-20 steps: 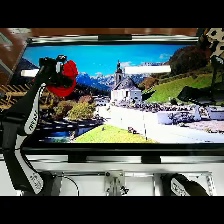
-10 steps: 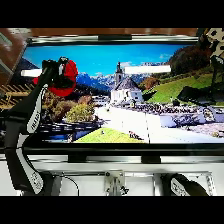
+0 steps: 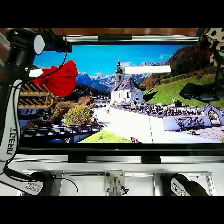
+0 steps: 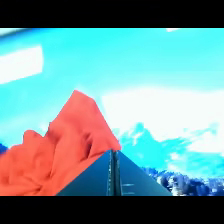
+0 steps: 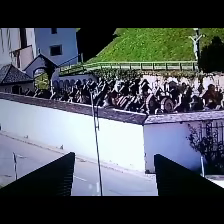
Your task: Fold the shirts.
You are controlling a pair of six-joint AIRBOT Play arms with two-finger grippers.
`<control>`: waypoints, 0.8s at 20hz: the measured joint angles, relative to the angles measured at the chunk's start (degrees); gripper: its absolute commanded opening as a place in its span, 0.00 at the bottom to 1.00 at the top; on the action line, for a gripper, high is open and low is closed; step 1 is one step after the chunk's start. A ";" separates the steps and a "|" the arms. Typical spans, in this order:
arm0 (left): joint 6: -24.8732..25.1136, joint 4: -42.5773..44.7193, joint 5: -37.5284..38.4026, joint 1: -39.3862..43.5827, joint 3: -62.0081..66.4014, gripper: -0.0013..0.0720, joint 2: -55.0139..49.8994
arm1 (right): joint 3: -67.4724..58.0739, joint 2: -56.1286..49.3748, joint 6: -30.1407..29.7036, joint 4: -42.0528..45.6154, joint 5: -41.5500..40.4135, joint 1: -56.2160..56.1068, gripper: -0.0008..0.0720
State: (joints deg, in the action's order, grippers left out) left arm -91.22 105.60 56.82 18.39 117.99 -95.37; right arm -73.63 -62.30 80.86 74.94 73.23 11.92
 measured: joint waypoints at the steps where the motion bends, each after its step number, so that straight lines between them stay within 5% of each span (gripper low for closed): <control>1: 0.39 0.59 0.83 0.26 -0.72 0.14 1.16 | -1.03 0.02 -0.13 -0.22 0.52 0.00 0.86; 2: 0.55 1.03 2.69 -0.17 -2.05 0.14 1.70 | -1.84 0.02 -0.35 -0.59 1.09 0.00 0.86; 4: 0.04 0.46 7.32 -2.82 -5.66 0.99 0.90 | -2.80 0.02 -0.52 -1.66 2.34 0.00 0.86; 10: -4.00 -11.15 16.83 -12.90 -11.02 1.00 -8.90 | -3.69 0.02 -0.72 -3.48 3.80 0.00 0.86; 16: -6.32 -15.13 13.07 -14.84 -11.78 1.00 -16.74 | -3.80 0.02 -0.74 -4.33 3.67 0.00 0.86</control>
State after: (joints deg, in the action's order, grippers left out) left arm -97.54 90.48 69.89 3.55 106.21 -112.12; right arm -77.43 -62.28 80.12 70.61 76.90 11.92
